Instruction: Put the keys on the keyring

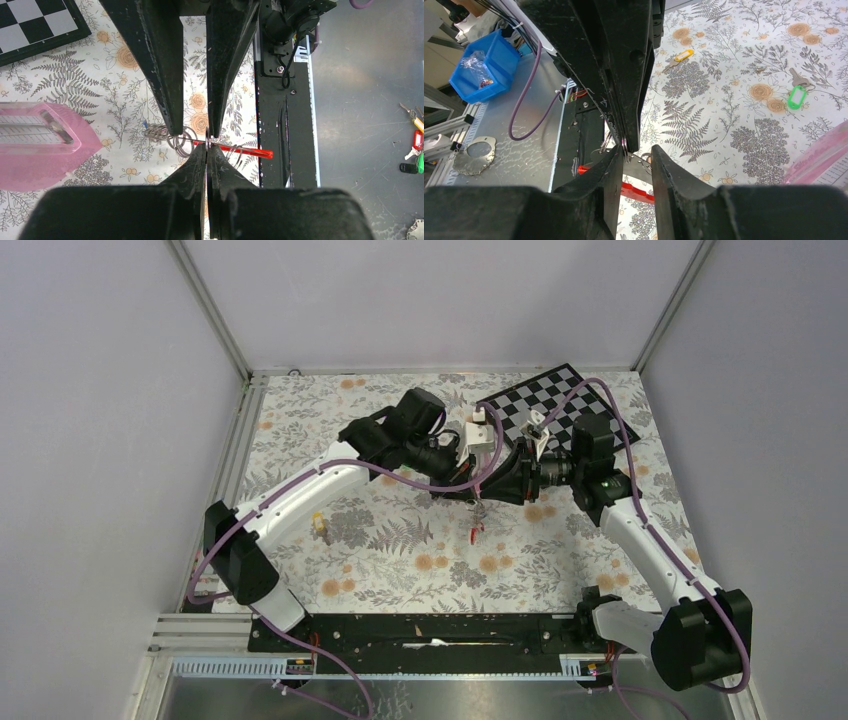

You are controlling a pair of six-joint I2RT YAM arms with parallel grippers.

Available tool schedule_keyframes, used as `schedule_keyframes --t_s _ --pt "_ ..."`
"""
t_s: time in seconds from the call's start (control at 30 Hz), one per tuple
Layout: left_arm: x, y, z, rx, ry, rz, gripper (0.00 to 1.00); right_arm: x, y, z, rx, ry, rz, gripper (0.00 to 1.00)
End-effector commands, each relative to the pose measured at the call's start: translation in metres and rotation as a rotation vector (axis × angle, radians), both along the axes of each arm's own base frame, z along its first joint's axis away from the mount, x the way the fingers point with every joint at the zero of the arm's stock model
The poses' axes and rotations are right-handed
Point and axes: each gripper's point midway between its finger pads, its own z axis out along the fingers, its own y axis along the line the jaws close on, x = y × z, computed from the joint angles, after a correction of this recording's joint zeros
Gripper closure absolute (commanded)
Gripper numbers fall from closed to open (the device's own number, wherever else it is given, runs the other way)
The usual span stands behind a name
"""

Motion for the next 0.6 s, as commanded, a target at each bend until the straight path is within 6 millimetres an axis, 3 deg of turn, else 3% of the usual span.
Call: schedule_keyframes --t_s 0.0,0.3,0.57 --pt "0.0037 -0.0080 0.0229 -0.055 -0.057 -0.016 1.00 -0.0038 0.0035 0.0054 0.011 -0.040 0.028 0.67" --pt "0.0072 -0.0122 0.0232 -0.057 -0.045 -0.003 1.00 -0.0068 0.0068 0.0034 0.012 -0.026 0.044 0.71" --pt "0.0071 -0.0121 0.0244 -0.063 -0.046 0.001 1.00 -0.0062 0.0070 0.0023 0.009 -0.026 0.038 0.89"
